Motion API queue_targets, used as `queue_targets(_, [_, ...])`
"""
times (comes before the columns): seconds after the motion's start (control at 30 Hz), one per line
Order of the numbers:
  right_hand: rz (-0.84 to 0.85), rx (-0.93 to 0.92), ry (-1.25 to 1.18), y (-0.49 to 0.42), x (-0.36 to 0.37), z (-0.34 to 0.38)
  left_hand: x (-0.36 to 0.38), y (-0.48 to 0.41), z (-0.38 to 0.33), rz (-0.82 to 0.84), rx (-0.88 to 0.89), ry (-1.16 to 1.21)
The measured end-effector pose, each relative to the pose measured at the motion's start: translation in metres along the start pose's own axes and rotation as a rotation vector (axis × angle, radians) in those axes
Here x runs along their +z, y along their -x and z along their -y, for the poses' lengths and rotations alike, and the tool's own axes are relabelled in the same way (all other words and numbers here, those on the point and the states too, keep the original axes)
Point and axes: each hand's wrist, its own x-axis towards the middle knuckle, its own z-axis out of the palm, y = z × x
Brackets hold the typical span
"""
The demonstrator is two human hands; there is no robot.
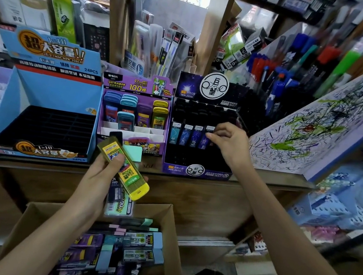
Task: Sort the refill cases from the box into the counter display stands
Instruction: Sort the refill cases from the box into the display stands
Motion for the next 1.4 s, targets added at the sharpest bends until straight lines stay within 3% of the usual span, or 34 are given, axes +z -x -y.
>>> queue_targets(0.3, [-0.006, 0.066, 0.341, 0.002, 0.009, 0.004, 0.009, 0.004, 0.001, 0.025, 0.028, -0.02])
queue_targets(0.4, [-0.165, -0.056, 0.531, 0.022, 0.011, 0.023, 0.008, 0.006, 0.0, 0.029, 0.048, -0.037])
queue_targets(0.47, [-0.16, -0.164, 0.427, 0.047, 0.019, 0.039, 0.008, 0.006, -0.002, 0.014, 0.064, -0.053])
queue_targets(0.6, [0.394, -0.005, -0.022, 0.106, 0.051, 0.072, 0.008, 0.006, -0.005, -0.02, 0.1, -0.078])
queue_targets(0.67, [0.534, 0.08, -0.086, 0.12, 0.067, 0.078, 0.008, 0.006, -0.007, -0.025, 0.122, -0.087])
queue_targets(0.8, [0.529, 0.249, -0.283, 0.126, 0.084, 0.083, 0.004, 0.007, -0.014, -0.058, 0.138, -0.107])
queue_targets(1.0, [0.331, 0.17, -0.392, 0.108, 0.076, 0.093, -0.004, 0.01, -0.023, -0.022, 0.131, -0.101])
queue_targets(1.13, [0.179, -0.013, -0.215, 0.07, 0.048, 0.102, -0.012, 0.009, -0.028, -0.027, 0.094, -0.073])
queue_targets(1.27, [0.188, -0.115, 0.02, 0.028, 0.029, 0.106, -0.019, 0.007, -0.031, -0.036, 0.087, -0.043])
queue_targets(1.4, [0.145, -0.287, 0.463, 0.003, 0.035, 0.108, -0.024, 0.007, -0.033, -0.026, 0.095, -0.035])
